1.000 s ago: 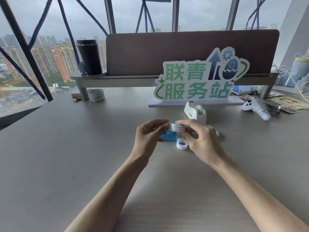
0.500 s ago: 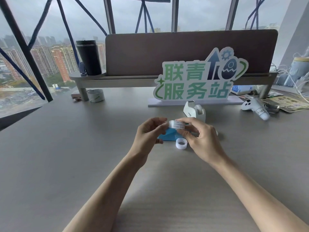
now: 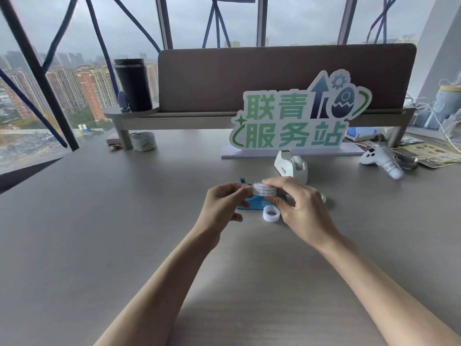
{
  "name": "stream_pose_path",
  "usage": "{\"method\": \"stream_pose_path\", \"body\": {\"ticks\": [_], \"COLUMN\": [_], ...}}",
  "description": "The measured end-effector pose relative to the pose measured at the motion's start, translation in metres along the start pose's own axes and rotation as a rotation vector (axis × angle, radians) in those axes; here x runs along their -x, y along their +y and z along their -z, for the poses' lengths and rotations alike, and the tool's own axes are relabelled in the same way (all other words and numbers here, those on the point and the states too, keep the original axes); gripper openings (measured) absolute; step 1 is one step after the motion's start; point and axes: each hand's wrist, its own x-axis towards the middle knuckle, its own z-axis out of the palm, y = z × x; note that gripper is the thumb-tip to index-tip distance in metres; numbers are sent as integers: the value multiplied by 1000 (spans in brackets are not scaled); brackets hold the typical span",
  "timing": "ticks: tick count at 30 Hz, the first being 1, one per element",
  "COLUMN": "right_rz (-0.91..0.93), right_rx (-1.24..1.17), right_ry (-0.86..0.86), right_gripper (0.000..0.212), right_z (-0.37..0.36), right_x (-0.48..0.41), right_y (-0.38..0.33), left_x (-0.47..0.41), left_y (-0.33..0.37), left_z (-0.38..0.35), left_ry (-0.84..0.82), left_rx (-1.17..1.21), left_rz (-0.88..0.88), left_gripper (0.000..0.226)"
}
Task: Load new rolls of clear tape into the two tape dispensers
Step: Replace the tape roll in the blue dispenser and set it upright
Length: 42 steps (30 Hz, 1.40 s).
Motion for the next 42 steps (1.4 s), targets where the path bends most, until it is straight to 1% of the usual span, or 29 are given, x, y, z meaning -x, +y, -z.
{"method": "stream_pose_path", "body": {"ticks": [3,6,11,15,17,20,22,24,27,29,36,42], "right_rz": [11,18,49,34,16,15,11,1,-32,-35,-85,-100], "right_rx": [13,37,65,86,96,162,198,209,183,187,135,152], "right_ry": [-5,5,-10,-6,2,-20,-47,-59,-62,-64,-134,-149], "right_gripper": [27,26,29,33,31,25,25,27,33,33,23,20], "right_z": [0,0,-2,-3,-2,1,4,2,-3,-2,2,3], "right_x": [0,0,1,0,-4,-20,-36,-47,-52,-51,-43,-43], "right_y": [-1,-1,0,0,2,8,13,17,23,26,34,37], "left_x": [0,0,1,-2,-6,-19,-28,-35,-44,-49,-53,-56], "left_y": [0,1,-1,-3,-3,2,8,12,4,-3,-17,-24], "left_z": [-1,-1,-2,-1,-2,-2,-3,-4,-4,-4,-8,-10], "left_ry": [15,4,-14,12,31,53,63,96,165,175,143,142], "left_rx": [29,54,-7,13,14,-61,-93,-98,-119,-146,-240,-213], "left_rz": [-5,-3,-36,-56,-58,-87,-115,-130,-197,-230,-225,-183], "left_gripper": [14,20,30,28,28,25,18,14,12,12,14,16]}}
